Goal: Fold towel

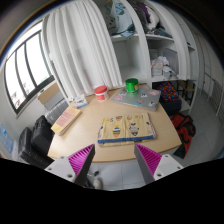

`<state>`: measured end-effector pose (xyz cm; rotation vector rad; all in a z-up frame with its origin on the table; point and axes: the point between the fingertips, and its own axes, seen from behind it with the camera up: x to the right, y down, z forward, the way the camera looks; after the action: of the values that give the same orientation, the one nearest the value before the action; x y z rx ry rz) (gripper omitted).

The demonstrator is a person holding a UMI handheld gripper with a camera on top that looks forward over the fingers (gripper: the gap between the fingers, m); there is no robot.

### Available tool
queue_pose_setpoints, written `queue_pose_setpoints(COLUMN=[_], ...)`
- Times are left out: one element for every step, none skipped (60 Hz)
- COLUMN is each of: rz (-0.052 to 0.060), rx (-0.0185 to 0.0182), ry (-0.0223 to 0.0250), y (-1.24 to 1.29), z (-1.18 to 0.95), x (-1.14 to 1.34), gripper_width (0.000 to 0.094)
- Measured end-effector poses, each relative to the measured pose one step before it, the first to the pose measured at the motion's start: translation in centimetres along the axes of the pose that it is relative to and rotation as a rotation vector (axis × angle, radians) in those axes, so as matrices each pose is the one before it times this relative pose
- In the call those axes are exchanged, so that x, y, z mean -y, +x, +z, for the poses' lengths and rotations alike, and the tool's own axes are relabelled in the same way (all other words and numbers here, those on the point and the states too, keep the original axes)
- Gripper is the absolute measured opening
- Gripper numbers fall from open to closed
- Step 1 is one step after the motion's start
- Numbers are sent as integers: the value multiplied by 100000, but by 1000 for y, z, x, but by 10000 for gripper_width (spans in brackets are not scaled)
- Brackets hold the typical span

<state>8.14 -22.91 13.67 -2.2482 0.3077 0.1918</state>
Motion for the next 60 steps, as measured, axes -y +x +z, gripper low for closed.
queue_pose_setpoints(rz=[767,720,530,268,-57,-461,-1091,-884,-905,-938,-928,-869,-739,-613,-581,-514,-482,-495,-578,-617,-567,-562,-484,-445,-124,135,93,-81,-261,-341,-405,-480,-620,-733,-910,-893,-830,-754,-704,-648,-499,-360,-396,-505,-1020,-1595,-1704,-1526,-210,290,802,694,491,92,454,667,321,174,298,400], rx=[-402,-237,-169,-1,214,284,409,-330,-455,-665,-722,-616,-438,-266,20,264,348,360,266,238,219,285,81,-41,-170,-84,95,248,160,38,-10,-11,-254,-589,-781,-754,-1021,-1199,-1260,-1185,-1059,-928,-803,-687,-965,-675,-974,-847,110,-46,86,-588,-1359,-1905,-209,407,336,436,213,217], ry=[1293,1090,489,-381,-1014,-1394,-1446,-752,-162,432,662,635,419,-38,-365,-496,-454,-461,-462,-441,-430,-332,-580,-481,-361,44,309,400,152,-409,-683,-571,-230,63,41,-230,-417,-398,-309,-196,-324,-500,-727,-890,-714,3733,1946,135,2198,153,728,193,338,236,6,306,168,-645,-385,-439], y=[24,-187,-266,-379,-343,-358,346,-731,-270,-156,-160,-161,-204,-288,-318,-360,-389,-382,-325,-285,-307,-278,-276,-174,-231,-249,-284,-284,-237,-198,-172,-141,-44,42,97,115,182,258,262,246,218,175,187,209,318,140,259,180,-53,-28,-24,208,450,560,-29,-121,-54,111,-6,-16], z=[-70,17,106,222,211,222,-224,378,215,205,240,299,380,430,495,580,573,642,664,714,749,730,846,743,801,797,769,805,825,815,810,772,769,761,712,673,607,598,536,511,504,490,453,447,212,157,280,97,87,7,-1,34,36,30,-78,-19,4,-37,17,-2], x=[296,203,-15,-207,-358,-381,-306,-124,32,142,229,195,121,38,-17,-10,-13,27,10,6,50,-59,35,-79,17,98,146,118,24,-97,-127,-85,-22,53,12,-81,-138,-115,-96,-84,-179,-238,-329,-401,-166,849,163,-167,239,-163,33,-60,46,7,29,23,18,76,-53,-1], gripper_width=[832,833,829,830,830,829,831,832,833,831,830,831,832,827,828,828,828,822,817,808,800,790,781,773,770,762,747,733,715,699,688,677,669,659,648,633,617,602,586,568,546,520,493,467,445,409,362,334,316,293,252,190,114,69,70,65,58,51,48,46])
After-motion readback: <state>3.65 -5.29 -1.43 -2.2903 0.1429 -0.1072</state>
